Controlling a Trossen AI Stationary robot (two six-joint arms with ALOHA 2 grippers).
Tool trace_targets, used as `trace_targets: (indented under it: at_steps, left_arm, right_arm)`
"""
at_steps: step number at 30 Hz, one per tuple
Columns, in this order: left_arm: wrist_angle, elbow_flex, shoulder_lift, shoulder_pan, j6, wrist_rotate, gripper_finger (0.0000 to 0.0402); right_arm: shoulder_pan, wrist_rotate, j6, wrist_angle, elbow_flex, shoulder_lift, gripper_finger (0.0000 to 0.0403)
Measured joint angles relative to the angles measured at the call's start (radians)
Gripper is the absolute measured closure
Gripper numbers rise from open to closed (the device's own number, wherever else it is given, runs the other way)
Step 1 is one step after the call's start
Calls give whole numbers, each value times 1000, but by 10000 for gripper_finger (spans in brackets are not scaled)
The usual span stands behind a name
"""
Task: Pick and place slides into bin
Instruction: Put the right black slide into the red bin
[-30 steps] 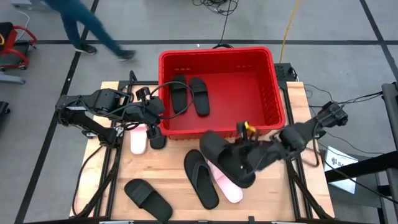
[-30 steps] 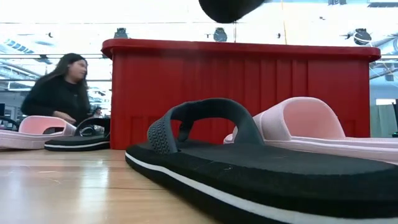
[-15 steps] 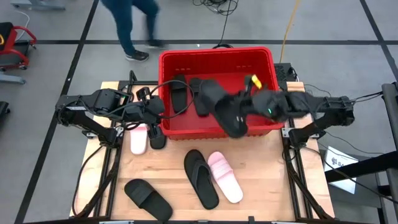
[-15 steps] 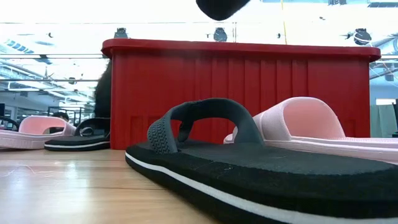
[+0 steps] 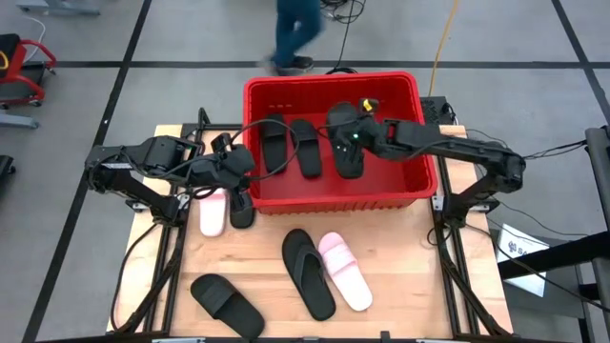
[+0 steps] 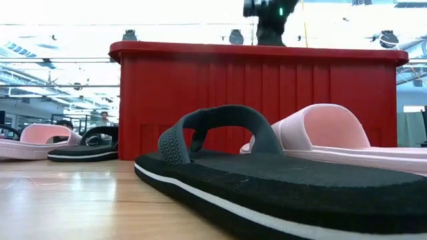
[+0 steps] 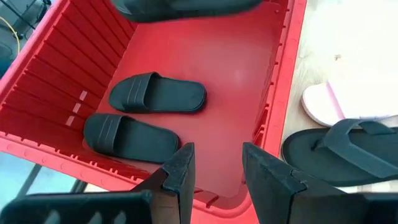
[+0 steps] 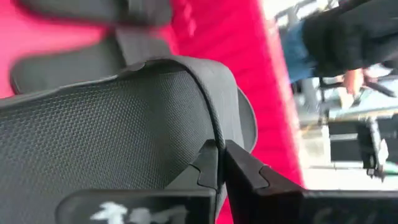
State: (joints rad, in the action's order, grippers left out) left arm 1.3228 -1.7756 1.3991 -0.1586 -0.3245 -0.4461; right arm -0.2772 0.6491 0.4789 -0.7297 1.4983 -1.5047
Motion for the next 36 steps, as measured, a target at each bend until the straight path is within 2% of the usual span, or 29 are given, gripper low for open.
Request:
trace_targets:
  at_steps: [8, 13, 25, 28, 36]
  left_arm:
    - [-7, 0, 0, 0, -17, 0, 272]
    - [-28, 0, 0, 0, -26, 0, 272]
    - [-49, 0, 0, 1, -28, 0, 272]
    - [-49, 0, 0, 1, -29, 0, 272]
    - [-49, 0, 0, 1, -30, -1, 272]
  right_arm:
    - [-51, -30, 126, 390, -325, 0, 401]
    - [-62, -23, 245, 632, -462, 0, 402]
    - [-126, -26, 274, 910, -644, 1, 402]
    - [-137, -71, 269, 972, -668, 1, 402]
    - [-156, -76, 266, 1042, -690, -54, 402]
